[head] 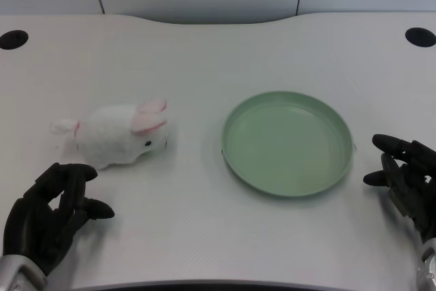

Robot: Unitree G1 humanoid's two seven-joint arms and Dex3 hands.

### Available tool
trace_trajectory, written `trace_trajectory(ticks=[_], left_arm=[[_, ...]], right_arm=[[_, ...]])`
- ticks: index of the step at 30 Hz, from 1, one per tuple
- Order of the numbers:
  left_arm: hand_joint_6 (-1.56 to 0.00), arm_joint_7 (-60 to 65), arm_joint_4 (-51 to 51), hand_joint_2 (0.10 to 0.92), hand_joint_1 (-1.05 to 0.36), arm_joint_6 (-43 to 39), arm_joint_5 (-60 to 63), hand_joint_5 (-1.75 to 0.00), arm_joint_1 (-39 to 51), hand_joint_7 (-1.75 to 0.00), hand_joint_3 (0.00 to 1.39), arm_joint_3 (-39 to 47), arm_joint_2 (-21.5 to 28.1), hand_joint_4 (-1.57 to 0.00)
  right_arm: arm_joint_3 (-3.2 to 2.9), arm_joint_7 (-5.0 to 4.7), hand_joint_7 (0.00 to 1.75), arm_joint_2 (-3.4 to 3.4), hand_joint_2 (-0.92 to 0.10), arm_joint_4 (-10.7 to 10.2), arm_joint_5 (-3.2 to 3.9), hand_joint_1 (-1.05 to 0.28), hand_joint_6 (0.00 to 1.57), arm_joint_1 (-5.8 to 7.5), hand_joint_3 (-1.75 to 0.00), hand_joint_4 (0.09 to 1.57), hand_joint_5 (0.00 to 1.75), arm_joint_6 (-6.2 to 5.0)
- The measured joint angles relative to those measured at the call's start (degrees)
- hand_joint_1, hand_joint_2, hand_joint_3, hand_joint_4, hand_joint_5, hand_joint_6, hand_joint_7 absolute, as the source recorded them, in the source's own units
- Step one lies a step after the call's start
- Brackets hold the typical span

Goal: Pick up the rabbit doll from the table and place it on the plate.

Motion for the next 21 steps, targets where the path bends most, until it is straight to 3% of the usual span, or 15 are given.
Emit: trace_trajectory(ticks=[2,4,11,13,17,21], left_arm=[[-0.41,-0.15,0.02,0.921,-0.62,-0.06,-0.02,-1.75,0.0,-1.49,0.55,0.0,0.01,-0.48],[-0.42,-0.48,0.18,0.921,-0.63,-0.28,-0.01,-1.75,0.0,-1.49,0.56,0.0,0.1,-0.49],[-0.45,-0.48,0.19,0.921,-0.64,-0.39,0.0,-1.75,0.0,-1.48,0.55,0.0,0.2,-0.51],[-0.45,-0.48,0.19,0.921,-0.64,-0.47,0.0,-1.75,0.01,-1.48,0.55,0.0,0.22,-0.51],[-0.44,-0.47,0.17,0.921,-0.63,-0.45,-0.13,-1.75,0.04,-1.49,0.55,0.09,0.22,-0.51],[-0.41,-0.39,-0.29,0.921,-0.61,-0.42,-0.07,-1.75,0.2,-1.5,0.56,0.09,0.18,-0.5]], right_arm=[[-0.23,0.68,0.29,0.0,-0.92,0.0,0.18,-0.38,0.99,-0.01,-0.3,0.89,1.06,-0.23],[-0.24,0.69,0.29,0.0,-0.92,0.01,0.17,-0.39,0.99,-0.02,-0.3,0.89,1.07,-0.43],[-0.28,0.06,0.28,0.16,-0.92,0.0,0.07,-0.39,0.97,-0.02,-0.31,0.87,1.07,-0.48],[-0.48,0.03,0.28,0.38,-0.92,0.0,0.4,-0.41,0.97,-0.02,-0.31,0.88,1.09,-0.47],[-0.47,-0.94,0.28,0.49,-0.92,0.0,0.49,-0.4,0.96,-0.02,-0.32,0.88,1.07,-0.46],[-0.5,-0.73,0.28,0.51,-0.92,-0.17,0.68,-0.4,0.95,-0.01,-0.33,0.87,1.03,-0.47]])
